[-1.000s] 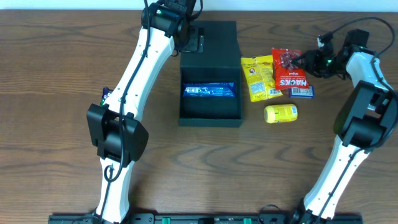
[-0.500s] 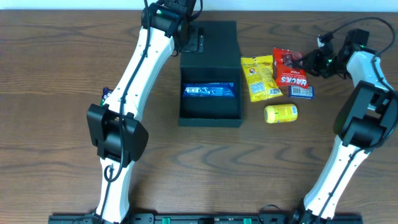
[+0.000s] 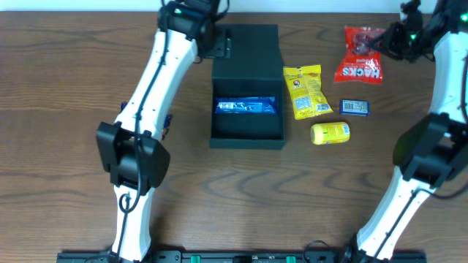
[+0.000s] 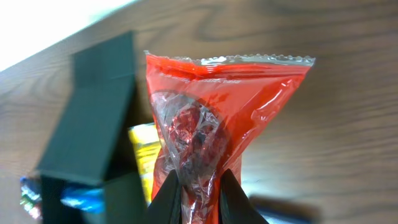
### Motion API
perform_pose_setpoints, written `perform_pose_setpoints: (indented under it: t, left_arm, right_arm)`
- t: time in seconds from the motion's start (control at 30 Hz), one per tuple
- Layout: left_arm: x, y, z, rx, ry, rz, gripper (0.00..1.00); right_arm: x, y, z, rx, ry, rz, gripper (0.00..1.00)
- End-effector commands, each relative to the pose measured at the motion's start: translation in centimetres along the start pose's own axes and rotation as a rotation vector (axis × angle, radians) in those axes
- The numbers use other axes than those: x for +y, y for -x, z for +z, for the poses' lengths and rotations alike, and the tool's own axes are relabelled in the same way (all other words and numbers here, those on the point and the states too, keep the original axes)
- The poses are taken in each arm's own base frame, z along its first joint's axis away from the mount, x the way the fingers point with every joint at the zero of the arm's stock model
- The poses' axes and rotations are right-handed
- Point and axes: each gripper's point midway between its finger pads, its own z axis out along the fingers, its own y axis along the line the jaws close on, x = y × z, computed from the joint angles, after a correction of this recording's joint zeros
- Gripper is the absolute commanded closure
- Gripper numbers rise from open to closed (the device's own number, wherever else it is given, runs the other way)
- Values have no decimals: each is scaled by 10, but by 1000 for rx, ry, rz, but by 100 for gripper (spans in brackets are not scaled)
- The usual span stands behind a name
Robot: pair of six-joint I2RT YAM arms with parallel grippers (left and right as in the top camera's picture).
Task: Pack container
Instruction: 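Carry the red HACKS bag over the box and lower it inside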
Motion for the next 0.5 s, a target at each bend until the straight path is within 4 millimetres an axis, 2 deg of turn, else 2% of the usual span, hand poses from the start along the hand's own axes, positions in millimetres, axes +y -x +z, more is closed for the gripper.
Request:
perform_pose_setpoints:
  t: [0.0, 0.1, 0.3, 0.37, 0.47]
  left_arm:
    - [24, 25, -48, -109, -1, -40, 17]
    - [49, 30, -61, -129, 16, -83, 17]
    - [77, 28, -69, -108, -10, -146, 20]
    - [83, 27, -69, -99, -16, -159, 22]
    - [90, 28, -70, -100, -7, -155, 22]
  right_arm:
    - [73, -1, -26, -33, 63, -53, 98]
    - [127, -33, -6, 73, 143, -91, 98]
    - [208, -95, 27, 237, 210, -212, 98]
    - [219, -115, 33, 290, 194, -230, 98]
    - [221, -154, 49, 385, 134, -256, 98]
